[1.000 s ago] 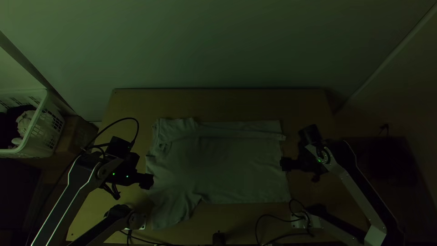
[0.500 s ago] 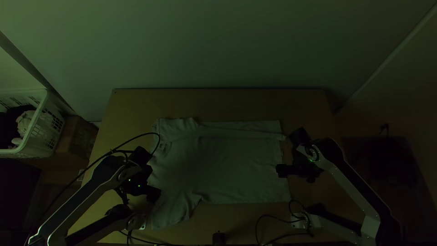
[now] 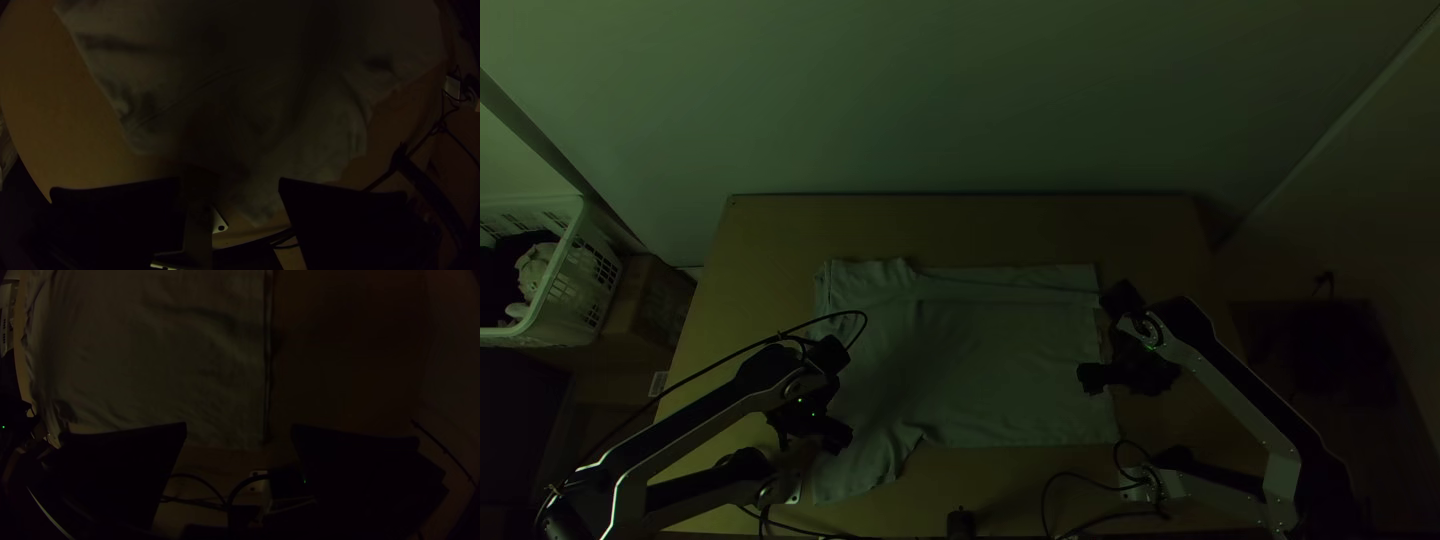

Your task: Fold the t-shirt

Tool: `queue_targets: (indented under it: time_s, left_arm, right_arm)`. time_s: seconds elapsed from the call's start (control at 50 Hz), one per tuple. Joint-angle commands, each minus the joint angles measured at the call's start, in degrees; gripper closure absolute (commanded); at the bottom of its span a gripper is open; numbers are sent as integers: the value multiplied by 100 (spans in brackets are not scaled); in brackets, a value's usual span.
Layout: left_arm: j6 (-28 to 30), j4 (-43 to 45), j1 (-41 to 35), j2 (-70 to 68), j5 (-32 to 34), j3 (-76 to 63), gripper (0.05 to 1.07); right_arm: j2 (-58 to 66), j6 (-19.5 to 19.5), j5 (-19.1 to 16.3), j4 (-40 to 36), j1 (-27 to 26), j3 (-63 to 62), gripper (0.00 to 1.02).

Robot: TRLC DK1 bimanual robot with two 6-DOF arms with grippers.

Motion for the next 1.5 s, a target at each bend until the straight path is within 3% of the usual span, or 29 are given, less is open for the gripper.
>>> queue_targets:
  time_s: [0.0, 0.5, 0.62, 0.72, 0.76, 0.78, 1.42, 1.48]
  left_arm:
    - [-215, 26, -106, 185, -39, -277, 17]
    - [-110, 492, -238, 1354, -39, -330, 18]
    - [-118, 685, -238, 1494, -39, -339, 42]
    - [-118, 852, -264, 1450, -101, -365, 78]
    - [-92, 984, -335, 1380, -180, -365, 101]
    - [-83, 1028, -370, 1354, -189, -356, 105]
    - [172, 545, 193, 835, -180, 373, 104]
    - [198, 510, 228, 818, -180, 382, 104]
  right_arm:
    - [105, 109, -60, -6, 113, -196, 7]
    - [281, 100, -131, 319, 359, -732, 10]
    - [307, 109, -131, 319, 359, -732, 10]
    - [325, 82, -122, 319, 359, -794, 10]
    - [351, 74, -122, 319, 359, -837, 10]
    - [369, 74, -122, 319, 359, -864, 10]
    - [1055, -23, -333, 582, 465, -1646, 16]
    - [1125, -50, -359, 705, 465, -1708, 23]
